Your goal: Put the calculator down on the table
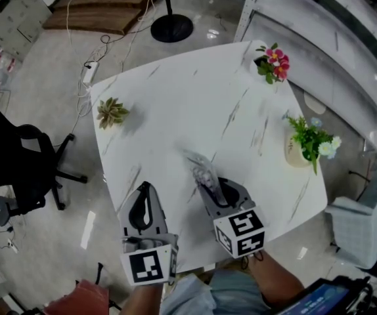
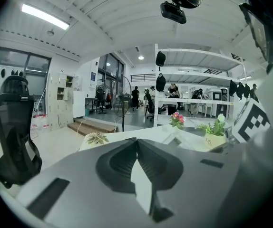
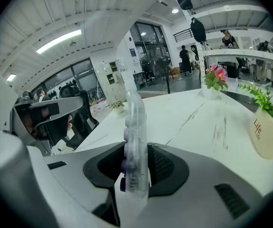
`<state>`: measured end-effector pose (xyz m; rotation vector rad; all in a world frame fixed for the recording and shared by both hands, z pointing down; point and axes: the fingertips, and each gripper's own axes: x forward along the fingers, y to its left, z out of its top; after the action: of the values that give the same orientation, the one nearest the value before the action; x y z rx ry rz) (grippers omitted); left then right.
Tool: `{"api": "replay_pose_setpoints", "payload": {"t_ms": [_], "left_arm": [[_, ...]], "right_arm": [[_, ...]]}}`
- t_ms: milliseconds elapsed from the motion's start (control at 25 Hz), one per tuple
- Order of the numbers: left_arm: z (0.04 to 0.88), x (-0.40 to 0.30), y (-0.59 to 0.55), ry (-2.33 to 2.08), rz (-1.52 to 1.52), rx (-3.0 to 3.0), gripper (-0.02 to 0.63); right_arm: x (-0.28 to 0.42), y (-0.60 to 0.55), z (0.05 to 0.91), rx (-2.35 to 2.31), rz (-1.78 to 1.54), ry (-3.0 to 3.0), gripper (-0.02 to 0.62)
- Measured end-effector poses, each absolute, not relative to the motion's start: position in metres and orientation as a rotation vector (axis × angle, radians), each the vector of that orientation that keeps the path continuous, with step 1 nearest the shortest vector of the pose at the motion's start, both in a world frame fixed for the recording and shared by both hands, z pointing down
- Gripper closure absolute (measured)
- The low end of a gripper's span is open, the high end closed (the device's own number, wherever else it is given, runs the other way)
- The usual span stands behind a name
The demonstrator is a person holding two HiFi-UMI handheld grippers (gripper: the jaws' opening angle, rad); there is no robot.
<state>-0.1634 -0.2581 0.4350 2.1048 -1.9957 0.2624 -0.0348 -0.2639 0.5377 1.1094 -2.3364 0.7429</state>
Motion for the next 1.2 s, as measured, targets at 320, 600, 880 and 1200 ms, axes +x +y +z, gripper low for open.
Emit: {"api": "replay_pose_setpoints", "payload": {"t_ms": [320,600,880,1200], "left_arm": [[0.449,-0.165,-0.261,-1.964,0.288,2.068,0.598],[0.454,-0.165,-0.269,-1.957,0.301,2.06,0.598],[0.455,-0.162,-0.28,-1.966,0.317,2.069,0.598],[0.461,-0.151,-0.29,-1.941,0.335,2.083,0.598]], "right_arm": [[-0.036,-0.269,0.545,1.102,0.781,-2.332,0.446],[-0.034,-0.278,0.55,1.107,0.891,-2.319,0.446],[-0.031,-0.284,0.557,1.092,0.909,-2.312,0.446],[-0.024,-0.289,0.561,1.063,0.902,-2.319,0.43]]}}
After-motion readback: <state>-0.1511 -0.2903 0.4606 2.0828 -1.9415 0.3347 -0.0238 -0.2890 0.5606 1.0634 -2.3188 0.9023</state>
